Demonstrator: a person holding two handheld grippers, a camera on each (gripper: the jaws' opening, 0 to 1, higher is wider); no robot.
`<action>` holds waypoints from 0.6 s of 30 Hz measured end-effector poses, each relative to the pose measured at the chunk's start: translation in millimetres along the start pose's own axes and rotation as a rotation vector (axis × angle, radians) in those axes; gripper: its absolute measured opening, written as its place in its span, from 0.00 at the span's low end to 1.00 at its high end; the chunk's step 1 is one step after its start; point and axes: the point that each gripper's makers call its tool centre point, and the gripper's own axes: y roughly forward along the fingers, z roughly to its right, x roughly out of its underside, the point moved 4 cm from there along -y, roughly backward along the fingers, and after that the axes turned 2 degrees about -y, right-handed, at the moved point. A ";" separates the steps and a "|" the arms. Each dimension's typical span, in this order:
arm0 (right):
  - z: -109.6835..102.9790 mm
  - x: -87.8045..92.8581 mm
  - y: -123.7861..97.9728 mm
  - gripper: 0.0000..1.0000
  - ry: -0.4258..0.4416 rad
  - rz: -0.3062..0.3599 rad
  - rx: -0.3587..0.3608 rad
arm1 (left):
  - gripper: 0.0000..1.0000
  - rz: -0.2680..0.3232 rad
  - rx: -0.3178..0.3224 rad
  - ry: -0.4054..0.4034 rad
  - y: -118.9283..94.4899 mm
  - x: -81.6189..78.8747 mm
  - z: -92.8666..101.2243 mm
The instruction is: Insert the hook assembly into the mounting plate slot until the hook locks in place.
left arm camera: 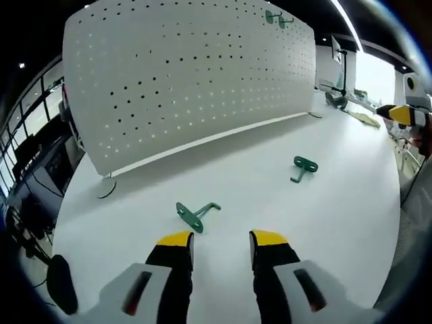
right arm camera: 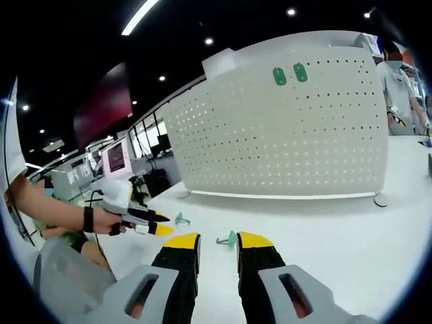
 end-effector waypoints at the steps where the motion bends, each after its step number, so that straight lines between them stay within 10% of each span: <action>1: 0.7 0.1 -0.4 0.21 0.001 0.001 0.002 | 0.35 -0.001 -0.002 0.000 0.6 -0.3 -0.8; 18: 3.3 2.7 2.0 0.21 0.021 -0.011 0.007 | 0.20 -0.031 -0.024 0.123 15.6 -3.5 -11.0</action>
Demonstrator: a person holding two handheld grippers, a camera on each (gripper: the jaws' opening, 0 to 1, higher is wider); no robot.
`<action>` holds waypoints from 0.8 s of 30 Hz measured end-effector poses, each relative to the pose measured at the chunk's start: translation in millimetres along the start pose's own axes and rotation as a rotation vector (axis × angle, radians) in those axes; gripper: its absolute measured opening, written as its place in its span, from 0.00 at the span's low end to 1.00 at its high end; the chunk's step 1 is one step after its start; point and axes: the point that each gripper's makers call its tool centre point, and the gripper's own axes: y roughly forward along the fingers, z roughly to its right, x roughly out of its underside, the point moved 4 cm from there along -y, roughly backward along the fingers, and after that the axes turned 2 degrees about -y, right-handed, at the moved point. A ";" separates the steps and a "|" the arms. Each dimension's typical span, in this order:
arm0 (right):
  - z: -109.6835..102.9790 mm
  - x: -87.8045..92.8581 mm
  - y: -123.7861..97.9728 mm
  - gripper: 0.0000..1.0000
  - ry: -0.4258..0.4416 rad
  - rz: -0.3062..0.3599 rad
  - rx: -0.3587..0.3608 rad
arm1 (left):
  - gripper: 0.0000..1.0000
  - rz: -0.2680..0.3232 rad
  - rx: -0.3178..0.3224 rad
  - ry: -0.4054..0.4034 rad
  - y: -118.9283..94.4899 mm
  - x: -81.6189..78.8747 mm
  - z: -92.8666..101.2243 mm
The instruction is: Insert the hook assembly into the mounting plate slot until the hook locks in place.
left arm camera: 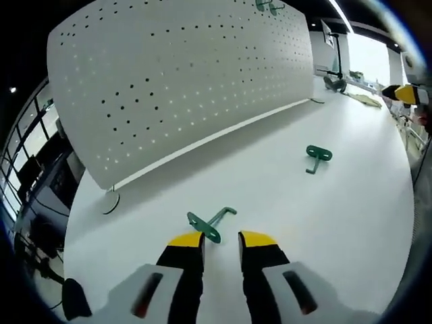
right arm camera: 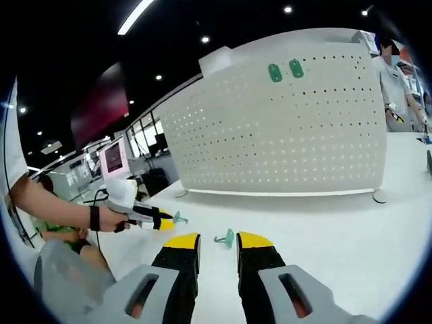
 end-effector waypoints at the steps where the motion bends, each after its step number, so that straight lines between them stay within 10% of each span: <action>1: 0.2 0.3 -0.4 0.21 0.006 0.002 0.000 | 0.20 -0.010 0.003 0.000 1.8 1.5 -0.4; 24: 0.0 -0.7 -1.8 0.20 0.019 0.010 0.006 | 0.09 -0.031 -0.022 0.032 3.4 5.2 -2.1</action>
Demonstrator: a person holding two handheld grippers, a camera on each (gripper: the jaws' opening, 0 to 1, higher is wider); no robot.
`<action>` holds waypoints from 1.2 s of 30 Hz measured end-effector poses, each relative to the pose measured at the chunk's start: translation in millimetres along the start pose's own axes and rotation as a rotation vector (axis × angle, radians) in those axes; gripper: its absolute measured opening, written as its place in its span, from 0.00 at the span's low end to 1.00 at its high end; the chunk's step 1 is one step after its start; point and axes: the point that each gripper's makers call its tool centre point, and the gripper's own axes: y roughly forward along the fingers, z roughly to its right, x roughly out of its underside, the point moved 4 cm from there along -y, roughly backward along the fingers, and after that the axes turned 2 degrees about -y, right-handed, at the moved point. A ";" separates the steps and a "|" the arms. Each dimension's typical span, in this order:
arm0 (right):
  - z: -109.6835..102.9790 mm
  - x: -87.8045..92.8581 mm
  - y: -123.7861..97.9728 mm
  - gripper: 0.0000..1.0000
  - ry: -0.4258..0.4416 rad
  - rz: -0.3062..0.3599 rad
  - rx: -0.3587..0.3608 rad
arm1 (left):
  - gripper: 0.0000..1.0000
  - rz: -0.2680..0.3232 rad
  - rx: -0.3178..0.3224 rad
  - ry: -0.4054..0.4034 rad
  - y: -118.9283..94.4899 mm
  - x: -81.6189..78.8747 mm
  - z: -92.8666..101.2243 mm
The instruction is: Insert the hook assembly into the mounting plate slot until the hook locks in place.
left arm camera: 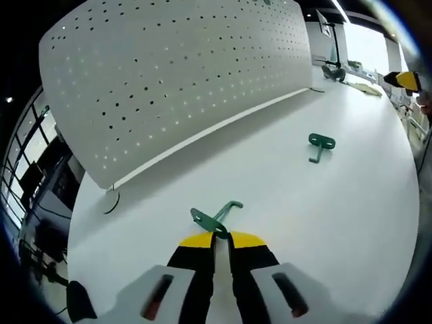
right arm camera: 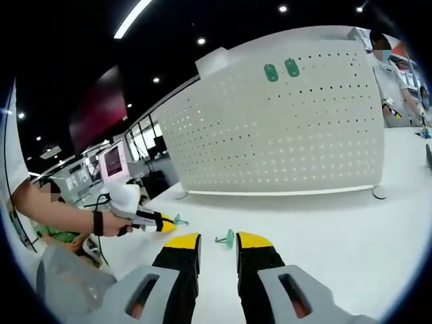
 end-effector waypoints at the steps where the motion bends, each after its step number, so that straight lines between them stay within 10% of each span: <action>1: -0.1 -0.6 -0.2 0.20 0.001 0.001 -0.001 | 0.10 0.003 0.000 -0.004 -0.1 -0.6 0.1; 36: -6.6 -9.4 -4.2 0.20 -0.016 0.035 -0.013 | 0.04 0.056 0.123 -0.030 -33.0 -39.9 46.3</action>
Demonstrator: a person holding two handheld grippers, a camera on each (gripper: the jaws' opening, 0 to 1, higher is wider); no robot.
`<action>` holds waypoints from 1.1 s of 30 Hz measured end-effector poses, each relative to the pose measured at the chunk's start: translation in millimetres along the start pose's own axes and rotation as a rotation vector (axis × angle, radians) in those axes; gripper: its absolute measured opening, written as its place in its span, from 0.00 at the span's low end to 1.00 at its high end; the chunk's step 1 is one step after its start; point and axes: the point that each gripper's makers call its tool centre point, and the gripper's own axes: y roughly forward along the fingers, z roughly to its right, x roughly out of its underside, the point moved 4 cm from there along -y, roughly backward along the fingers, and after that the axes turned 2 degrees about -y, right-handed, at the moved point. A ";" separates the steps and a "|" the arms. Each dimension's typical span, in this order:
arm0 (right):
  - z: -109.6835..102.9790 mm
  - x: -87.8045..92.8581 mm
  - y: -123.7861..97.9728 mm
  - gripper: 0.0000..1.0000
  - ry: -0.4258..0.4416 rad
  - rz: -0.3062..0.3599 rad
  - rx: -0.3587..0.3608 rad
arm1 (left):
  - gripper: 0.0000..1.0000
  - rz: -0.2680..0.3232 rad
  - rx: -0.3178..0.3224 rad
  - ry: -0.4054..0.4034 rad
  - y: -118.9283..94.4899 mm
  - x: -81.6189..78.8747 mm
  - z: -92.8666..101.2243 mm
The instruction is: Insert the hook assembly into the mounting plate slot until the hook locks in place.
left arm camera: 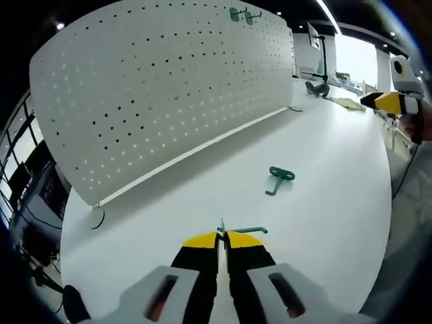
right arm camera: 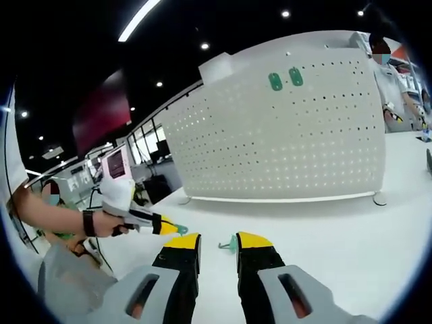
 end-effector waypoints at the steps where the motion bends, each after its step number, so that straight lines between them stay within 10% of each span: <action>1: -0.3 -0.3 -0.1 0.20 -0.001 0.001 0.000 | 0.04 0.001 0.006 -0.013 -1.0 -1.1 1.6; 33: -28.4 -4.9 -1.8 0.20 -0.074 -0.010 -0.113 | 0.03 0.063 0.184 -0.304 -38.0 -34.1 76.8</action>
